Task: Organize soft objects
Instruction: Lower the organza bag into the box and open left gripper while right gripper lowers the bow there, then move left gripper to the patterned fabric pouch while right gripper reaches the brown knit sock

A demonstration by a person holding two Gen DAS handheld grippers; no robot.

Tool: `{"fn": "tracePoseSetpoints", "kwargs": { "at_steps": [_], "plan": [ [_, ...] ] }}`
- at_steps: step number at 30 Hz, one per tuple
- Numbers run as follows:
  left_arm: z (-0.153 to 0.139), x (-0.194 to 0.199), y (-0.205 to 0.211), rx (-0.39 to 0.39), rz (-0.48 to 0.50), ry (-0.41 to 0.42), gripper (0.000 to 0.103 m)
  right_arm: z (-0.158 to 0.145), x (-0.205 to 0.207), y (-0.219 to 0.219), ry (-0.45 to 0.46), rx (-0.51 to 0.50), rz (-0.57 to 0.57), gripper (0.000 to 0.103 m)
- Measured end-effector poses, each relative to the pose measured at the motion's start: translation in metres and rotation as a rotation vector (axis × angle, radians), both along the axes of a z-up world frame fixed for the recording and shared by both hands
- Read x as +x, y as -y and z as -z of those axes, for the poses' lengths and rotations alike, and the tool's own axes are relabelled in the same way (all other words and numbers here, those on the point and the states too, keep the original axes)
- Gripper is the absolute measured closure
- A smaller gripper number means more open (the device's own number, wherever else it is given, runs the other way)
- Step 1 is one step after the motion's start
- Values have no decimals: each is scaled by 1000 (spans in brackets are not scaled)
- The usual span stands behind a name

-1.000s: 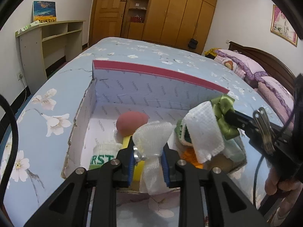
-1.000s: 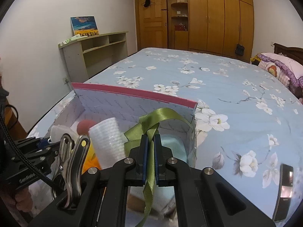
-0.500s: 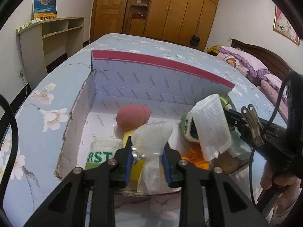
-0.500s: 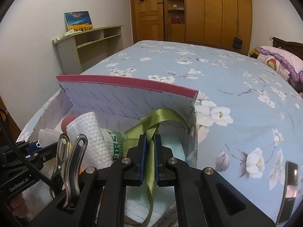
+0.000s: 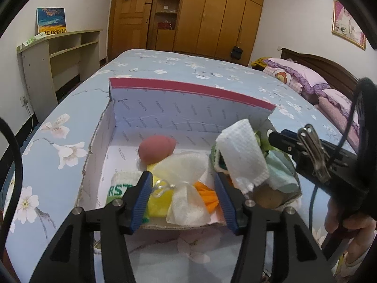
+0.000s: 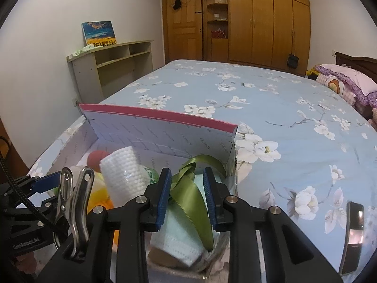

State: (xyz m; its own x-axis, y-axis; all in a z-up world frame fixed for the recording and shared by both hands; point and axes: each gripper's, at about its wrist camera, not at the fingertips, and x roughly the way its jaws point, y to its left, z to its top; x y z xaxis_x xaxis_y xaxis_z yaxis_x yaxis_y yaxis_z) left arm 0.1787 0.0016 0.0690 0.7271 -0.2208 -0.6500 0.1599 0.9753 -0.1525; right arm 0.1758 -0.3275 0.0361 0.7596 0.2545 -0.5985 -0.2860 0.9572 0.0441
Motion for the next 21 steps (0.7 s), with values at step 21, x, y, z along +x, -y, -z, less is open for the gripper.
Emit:
{"fn": "tracePoseSetpoints", "kwargs": {
  "at_steps": [21],
  "plan": [
    [-15,-50,-7,-39,2,-14,39,-19,-73,10,27,48,-28,66]
  ]
}}
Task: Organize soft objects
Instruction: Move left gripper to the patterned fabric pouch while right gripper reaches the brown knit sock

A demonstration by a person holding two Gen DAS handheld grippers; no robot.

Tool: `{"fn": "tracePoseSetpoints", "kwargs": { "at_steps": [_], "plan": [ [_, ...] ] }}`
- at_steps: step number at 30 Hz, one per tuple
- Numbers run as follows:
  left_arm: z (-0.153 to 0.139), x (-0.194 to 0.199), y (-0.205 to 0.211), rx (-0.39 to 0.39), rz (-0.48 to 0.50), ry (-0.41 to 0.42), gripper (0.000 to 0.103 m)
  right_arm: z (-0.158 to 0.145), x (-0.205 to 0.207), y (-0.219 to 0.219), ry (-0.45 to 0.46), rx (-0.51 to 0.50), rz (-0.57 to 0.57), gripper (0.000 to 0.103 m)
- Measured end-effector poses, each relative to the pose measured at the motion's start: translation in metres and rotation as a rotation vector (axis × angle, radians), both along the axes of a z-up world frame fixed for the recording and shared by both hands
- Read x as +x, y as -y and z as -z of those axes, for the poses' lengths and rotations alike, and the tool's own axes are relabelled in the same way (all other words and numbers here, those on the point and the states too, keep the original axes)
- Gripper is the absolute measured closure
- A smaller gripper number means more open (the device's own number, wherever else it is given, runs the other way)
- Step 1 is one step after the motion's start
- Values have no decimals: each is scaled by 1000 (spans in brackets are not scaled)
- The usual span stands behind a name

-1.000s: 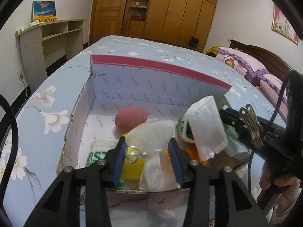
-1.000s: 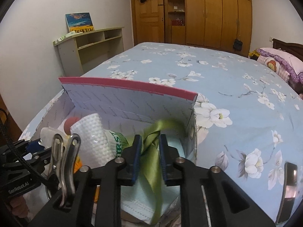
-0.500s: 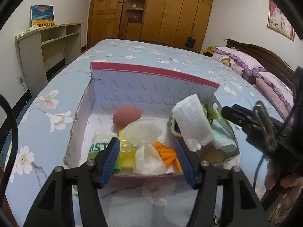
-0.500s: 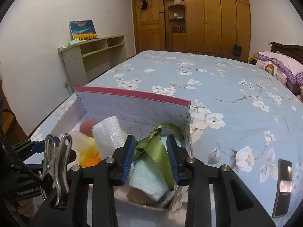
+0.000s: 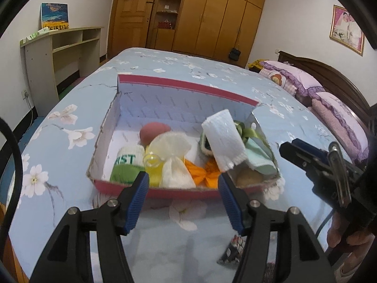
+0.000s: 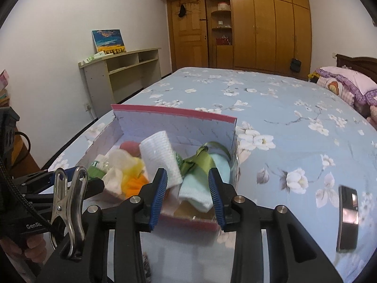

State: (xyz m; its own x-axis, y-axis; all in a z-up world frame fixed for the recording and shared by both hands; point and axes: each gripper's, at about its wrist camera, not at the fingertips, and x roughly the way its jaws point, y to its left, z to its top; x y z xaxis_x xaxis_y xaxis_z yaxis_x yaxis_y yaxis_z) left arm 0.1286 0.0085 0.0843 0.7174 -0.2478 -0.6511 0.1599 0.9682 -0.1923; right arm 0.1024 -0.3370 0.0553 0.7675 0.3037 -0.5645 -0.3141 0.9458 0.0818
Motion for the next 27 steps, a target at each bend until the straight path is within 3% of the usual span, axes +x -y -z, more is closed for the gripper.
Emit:
{"fn": "tracePoseSetpoints", "kwargs": {
  "at_steps": [13,27],
  "plan": [
    [10,-36,17,2,60,-51,39,1,-52,7,-4,-9,-20,65],
    [44,-57,53,19,191,-148,39,25,-81,31,-97,-15,64,65]
  ]
}}
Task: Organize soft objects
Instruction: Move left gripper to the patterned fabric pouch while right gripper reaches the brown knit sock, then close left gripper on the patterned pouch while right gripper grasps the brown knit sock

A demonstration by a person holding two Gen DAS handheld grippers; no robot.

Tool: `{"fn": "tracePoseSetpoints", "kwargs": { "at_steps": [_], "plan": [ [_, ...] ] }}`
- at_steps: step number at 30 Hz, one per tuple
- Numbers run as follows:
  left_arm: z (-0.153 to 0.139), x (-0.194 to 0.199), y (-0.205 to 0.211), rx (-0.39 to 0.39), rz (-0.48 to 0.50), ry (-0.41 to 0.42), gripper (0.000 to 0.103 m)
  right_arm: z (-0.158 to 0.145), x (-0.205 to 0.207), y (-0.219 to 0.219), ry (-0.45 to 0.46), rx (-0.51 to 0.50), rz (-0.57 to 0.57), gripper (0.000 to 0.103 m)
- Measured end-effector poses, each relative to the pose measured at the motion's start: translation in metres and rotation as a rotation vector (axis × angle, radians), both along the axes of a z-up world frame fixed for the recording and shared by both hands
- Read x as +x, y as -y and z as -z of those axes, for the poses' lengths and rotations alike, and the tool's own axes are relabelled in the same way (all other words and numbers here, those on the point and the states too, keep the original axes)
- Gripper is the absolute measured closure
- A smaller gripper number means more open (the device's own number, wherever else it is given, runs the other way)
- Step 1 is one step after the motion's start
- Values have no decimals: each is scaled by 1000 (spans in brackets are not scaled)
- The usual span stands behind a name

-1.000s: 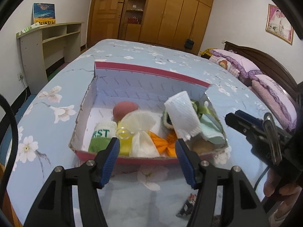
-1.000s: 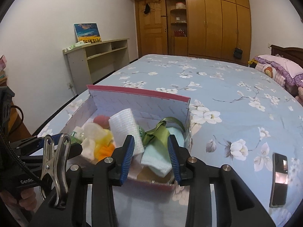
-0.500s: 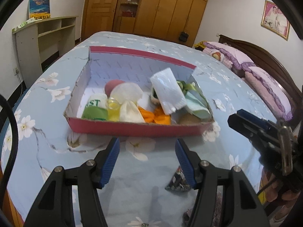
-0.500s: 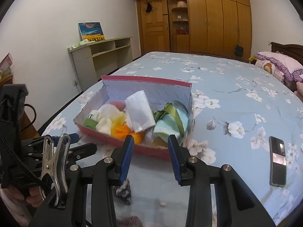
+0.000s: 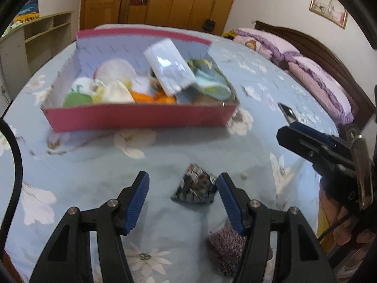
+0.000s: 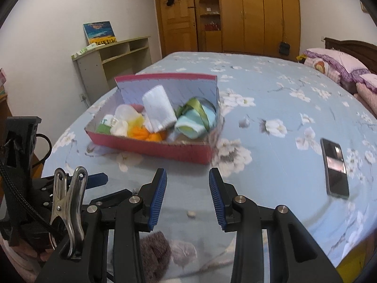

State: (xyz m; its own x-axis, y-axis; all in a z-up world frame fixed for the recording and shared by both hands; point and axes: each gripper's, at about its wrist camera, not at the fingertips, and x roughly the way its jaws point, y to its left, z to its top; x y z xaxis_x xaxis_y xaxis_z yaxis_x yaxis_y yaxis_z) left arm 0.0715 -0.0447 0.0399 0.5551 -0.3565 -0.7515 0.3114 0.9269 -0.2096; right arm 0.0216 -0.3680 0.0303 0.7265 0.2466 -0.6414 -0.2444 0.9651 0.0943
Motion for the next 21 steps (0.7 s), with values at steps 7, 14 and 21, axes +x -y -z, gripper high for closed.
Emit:
{"fn": "tracePoseSetpoints", "kwargs": {
  "at_steps": [7,14,21],
  "plan": [
    [13,-1,19,23,41,-27,39,14,-7,12,-29,8,22,65],
    [25,6,30,51,46,-46,40,25,-12,21,-59,28,38,65],
    [29,6,34,86,54,-31,57,36,-14,27,-86,62,44,65]
  ]
}}
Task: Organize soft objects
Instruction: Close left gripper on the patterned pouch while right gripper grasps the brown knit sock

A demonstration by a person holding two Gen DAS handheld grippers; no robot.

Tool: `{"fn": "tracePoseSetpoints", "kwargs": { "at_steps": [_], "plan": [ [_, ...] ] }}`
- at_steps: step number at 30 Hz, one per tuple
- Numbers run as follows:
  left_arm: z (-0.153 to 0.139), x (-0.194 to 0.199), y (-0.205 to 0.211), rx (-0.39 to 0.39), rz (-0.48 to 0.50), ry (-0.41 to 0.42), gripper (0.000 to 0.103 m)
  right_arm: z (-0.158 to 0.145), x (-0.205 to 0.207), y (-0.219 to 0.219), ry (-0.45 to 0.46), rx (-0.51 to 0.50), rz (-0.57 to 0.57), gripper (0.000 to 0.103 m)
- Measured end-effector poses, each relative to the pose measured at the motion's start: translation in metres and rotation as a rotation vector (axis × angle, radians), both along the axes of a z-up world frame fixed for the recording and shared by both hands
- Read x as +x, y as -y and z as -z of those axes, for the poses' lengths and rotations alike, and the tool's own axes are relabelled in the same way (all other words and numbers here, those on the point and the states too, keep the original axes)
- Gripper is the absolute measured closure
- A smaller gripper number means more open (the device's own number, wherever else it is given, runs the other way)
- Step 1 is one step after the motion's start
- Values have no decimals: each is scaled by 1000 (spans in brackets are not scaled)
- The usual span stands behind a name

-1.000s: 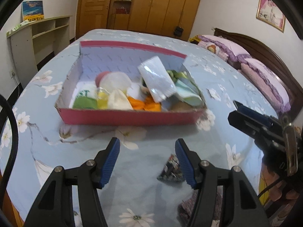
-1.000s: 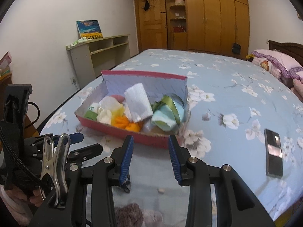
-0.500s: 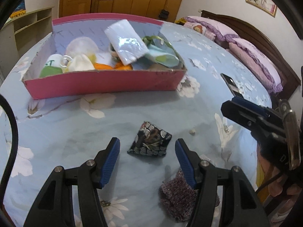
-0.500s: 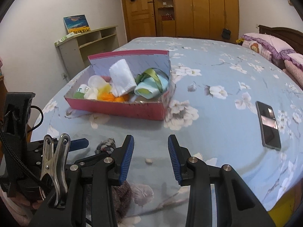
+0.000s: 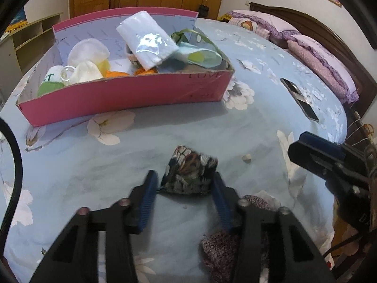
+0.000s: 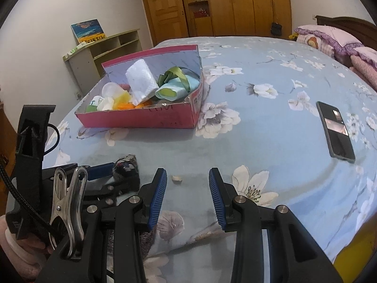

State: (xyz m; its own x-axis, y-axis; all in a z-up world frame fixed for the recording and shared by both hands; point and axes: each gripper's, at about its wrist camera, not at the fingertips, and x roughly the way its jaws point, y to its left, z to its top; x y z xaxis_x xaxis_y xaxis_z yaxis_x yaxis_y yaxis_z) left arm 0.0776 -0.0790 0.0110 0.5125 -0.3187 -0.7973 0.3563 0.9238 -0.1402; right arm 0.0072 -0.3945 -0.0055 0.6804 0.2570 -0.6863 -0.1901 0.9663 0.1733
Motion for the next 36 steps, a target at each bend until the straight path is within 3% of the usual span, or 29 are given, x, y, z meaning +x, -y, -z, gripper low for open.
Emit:
{"fn": "tracePoseSetpoints", "kwargs": {
  "at_steps": [6,12,21,24,36],
  "plan": [
    [-8,0,-13,-50,-16,2,60,4,-2,0,-17,16,0,65],
    [-19,-9,-37,-8,-91,55,59,6,-7,-6,-28,18,-22,65],
    [-21,-20,-81,-32,-201,50,59,8,-18,-22,-64,68,-81,64],
    [-22,-23,-92,-44,-231,56,59,10,-22,-28,-92,106,-111,55],
    [-25,-43,-117,-73,-283,67,59,27,-38,-56,-131,-37,-143,55]
  ]
}}
